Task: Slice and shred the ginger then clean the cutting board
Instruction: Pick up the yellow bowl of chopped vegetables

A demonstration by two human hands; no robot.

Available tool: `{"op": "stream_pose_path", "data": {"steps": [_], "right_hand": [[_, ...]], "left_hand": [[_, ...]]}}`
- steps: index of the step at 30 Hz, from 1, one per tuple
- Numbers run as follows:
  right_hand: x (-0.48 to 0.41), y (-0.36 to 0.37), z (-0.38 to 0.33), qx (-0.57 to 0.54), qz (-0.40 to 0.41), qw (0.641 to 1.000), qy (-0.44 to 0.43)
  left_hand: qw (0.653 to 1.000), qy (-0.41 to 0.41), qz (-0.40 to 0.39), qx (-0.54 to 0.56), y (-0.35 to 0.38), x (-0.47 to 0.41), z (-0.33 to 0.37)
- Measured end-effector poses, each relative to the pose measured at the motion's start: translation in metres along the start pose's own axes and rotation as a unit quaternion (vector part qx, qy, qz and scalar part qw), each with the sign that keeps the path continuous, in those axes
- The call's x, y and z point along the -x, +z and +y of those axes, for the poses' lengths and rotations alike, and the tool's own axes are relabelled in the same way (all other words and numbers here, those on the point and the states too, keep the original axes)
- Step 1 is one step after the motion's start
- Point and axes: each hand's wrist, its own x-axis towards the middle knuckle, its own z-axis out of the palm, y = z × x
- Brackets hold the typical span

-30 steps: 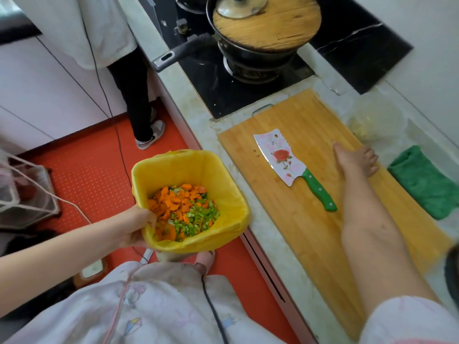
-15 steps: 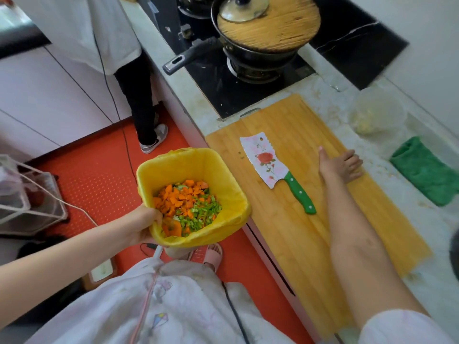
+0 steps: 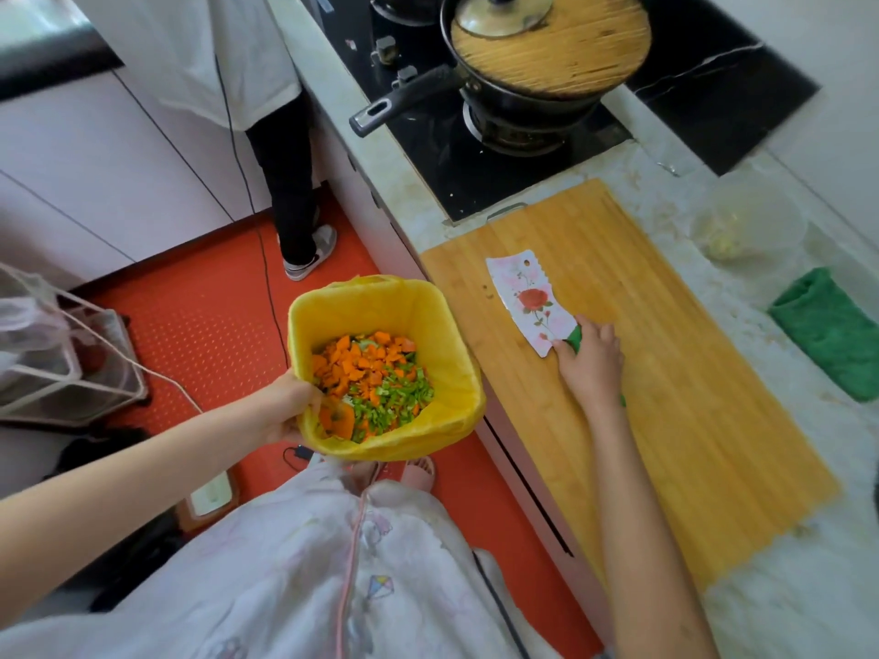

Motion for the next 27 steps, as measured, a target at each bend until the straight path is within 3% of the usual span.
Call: {"op": "stream_pose_path", "data": {"steps": [13,27], "right_hand": [[0.010,0.012,-0.004,0.020,0.047,0.998,-0.025],[0.031,0.025,-0.022,0.020,-0.004,0.999,-0.044]], "left_hand": [[0.999,-0.029,-0.009,-0.022,0.003,-0.018,0.000],[0.999,-0.037,-0.016,-0.021,0.006,-0.039,0.000]]}}
